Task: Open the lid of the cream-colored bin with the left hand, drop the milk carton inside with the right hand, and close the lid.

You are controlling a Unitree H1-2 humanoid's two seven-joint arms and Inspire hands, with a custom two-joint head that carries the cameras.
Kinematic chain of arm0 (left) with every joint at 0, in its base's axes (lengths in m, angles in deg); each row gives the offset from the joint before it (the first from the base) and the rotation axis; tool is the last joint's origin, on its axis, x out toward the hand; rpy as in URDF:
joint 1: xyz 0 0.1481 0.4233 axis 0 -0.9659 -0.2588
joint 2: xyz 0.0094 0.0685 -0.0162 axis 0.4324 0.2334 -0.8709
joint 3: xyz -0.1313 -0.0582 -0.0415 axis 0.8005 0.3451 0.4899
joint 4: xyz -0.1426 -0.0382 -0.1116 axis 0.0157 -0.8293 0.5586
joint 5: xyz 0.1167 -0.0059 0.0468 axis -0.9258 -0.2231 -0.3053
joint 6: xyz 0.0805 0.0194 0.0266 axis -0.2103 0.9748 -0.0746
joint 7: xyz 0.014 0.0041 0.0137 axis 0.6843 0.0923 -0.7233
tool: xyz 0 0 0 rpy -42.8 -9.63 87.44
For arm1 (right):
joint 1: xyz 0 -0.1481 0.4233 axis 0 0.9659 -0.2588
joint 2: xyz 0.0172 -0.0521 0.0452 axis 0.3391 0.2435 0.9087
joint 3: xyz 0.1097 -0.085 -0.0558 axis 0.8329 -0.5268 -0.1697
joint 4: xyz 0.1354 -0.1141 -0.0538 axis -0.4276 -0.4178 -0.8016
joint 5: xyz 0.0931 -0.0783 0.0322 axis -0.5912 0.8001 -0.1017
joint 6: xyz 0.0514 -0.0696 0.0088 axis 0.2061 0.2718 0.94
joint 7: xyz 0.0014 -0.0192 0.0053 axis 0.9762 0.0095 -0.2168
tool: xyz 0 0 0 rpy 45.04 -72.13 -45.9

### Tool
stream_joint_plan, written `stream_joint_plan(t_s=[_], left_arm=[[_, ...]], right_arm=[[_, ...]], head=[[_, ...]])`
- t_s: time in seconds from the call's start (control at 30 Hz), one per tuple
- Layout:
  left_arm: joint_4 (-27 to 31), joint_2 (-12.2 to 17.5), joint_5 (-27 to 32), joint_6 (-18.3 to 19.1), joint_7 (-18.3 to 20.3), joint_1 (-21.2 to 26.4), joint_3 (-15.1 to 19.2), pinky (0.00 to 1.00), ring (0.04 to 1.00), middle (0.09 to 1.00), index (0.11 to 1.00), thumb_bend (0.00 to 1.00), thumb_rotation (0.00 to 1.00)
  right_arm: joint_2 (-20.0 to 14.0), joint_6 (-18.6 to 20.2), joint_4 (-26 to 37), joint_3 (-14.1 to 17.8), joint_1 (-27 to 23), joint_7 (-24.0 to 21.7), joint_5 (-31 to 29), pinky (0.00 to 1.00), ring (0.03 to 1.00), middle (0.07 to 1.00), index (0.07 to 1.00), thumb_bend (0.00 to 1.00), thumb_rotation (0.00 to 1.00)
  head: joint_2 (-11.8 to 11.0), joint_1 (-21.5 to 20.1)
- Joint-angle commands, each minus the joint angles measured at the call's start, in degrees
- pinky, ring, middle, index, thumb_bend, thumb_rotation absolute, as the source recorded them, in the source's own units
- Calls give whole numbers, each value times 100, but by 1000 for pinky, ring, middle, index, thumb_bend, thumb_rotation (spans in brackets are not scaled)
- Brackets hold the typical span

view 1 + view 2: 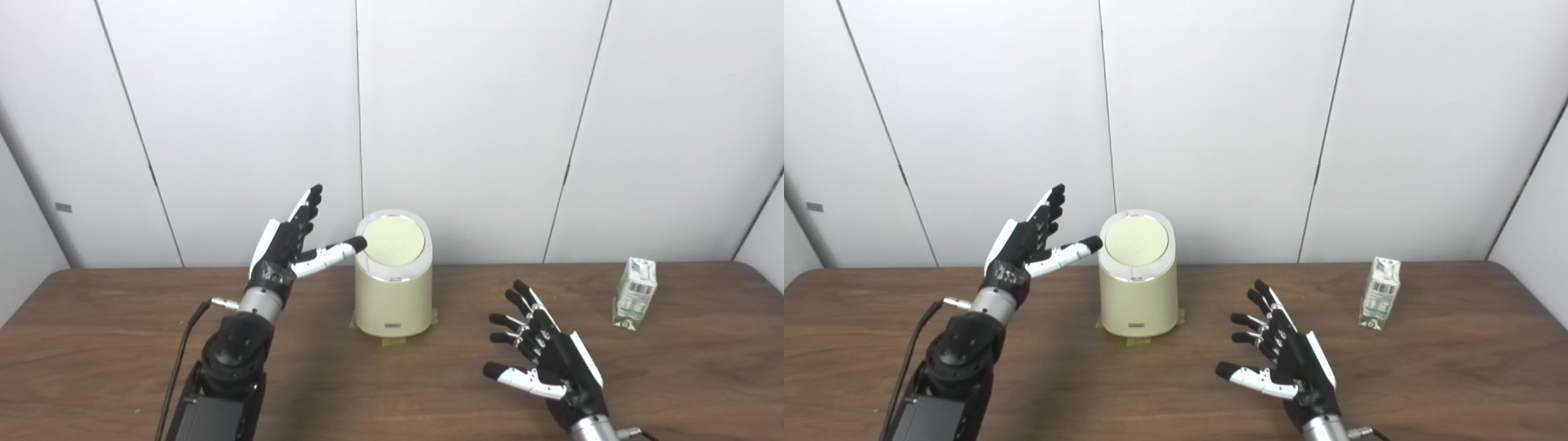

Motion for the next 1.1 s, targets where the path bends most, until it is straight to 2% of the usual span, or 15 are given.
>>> stream_joint_plan(t_s=[0.0,0.17,0.3,0.47,0.5,0.6,1.07], left_arm=[[63,-73,-126,110,-144,485,-34,970,1000,1000,1000,957,317],[-110,-50,-618,417,-341,805,-277,940,1000,1000,1000,955,334],[-309,-21,-971,522,-521,992,-432,913,1000,1000,1000,970,342],[-473,124,-1332,636,-451,1142,-648,876,1000,1000,1000,981,342],[-510,149,-1414,625,-479,1160,-698,950,1000,1000,1000,985,331],[-591,191,-1636,654,-536,1202,-818,995,1000,1000,1000,1000,321],[-987,255,-2659,659,-967,1271,-1336,1000,1000,1000,1000,1000,269]], right_arm=[[-26,-225,142,26,-260,-22,-56,670,786,942,946,798,188],[-9,-288,89,20,-281,-11,-33,675,776,939,945,802,200],[14,-273,106,16,-291,16,-7,657,770,938,942,802,199],[32,-310,60,21,-327,18,-15,665,772,940,940,803,197],[39,-291,72,16,-335,31,5,667,770,940,940,805,203],[84,-224,137,3,-348,73,40,669,769,940,942,811,218],[195,-213,228,12,-373,89,14,687,767,933,942,816,227]], head=[[8,-3],[4,-18],[0,-38],[14,-48],[5,-69],[14,-129],[47,-225]])
